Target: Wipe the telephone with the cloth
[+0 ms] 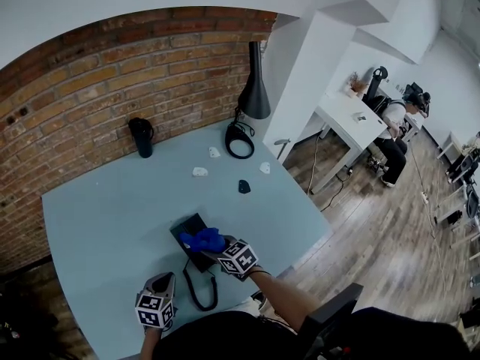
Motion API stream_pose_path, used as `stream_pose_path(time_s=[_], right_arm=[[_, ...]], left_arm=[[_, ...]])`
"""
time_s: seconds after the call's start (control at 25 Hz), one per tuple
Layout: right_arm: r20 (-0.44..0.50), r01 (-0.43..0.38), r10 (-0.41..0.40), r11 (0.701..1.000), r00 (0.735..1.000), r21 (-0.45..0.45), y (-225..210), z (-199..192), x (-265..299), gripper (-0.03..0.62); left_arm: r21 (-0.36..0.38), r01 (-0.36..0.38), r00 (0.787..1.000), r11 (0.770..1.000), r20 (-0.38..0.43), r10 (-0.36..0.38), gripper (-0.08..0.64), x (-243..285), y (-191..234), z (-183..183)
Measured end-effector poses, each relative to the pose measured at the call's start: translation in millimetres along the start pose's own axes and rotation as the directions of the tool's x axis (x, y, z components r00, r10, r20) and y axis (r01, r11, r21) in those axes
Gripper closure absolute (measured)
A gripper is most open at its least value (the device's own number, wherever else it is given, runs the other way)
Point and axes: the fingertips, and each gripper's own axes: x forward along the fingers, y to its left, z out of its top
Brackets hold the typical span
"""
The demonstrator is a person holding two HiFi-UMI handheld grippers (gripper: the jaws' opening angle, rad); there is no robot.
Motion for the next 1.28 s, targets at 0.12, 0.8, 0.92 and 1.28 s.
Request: stream_pose_path(time_s=[0.12,0.8,0.92,1.28], right_arm=[[0.0,0.004,-0.004,1.0,1.0,0.015,2,-9,-3,0.365],[0.177,-0.039,0.042,0.999,0.983,-0.022,28,86,3,0.365],[0.208,-0.063,0.093,0.987,0.974,-0.148,45,138,21,0.367],[0.098,-0.015,0.034,0.981,0.995,-0.191,36,126,63,0.367]], left_arm=[[0.001,0.0,1.0,1.0,-0.004,0.0,0.551,-1,1,-1],[-0.016,0.001,1.0,1.0,0.0,-0.001,0.551,0,0,0],[-0.002,0.009,1.0,1.0,-0.006,-0.009,0.551,1,-4,-1],[-0.052,-0.057,0.998,0.997,0.017,0.058,0.551,-15,24,4]])
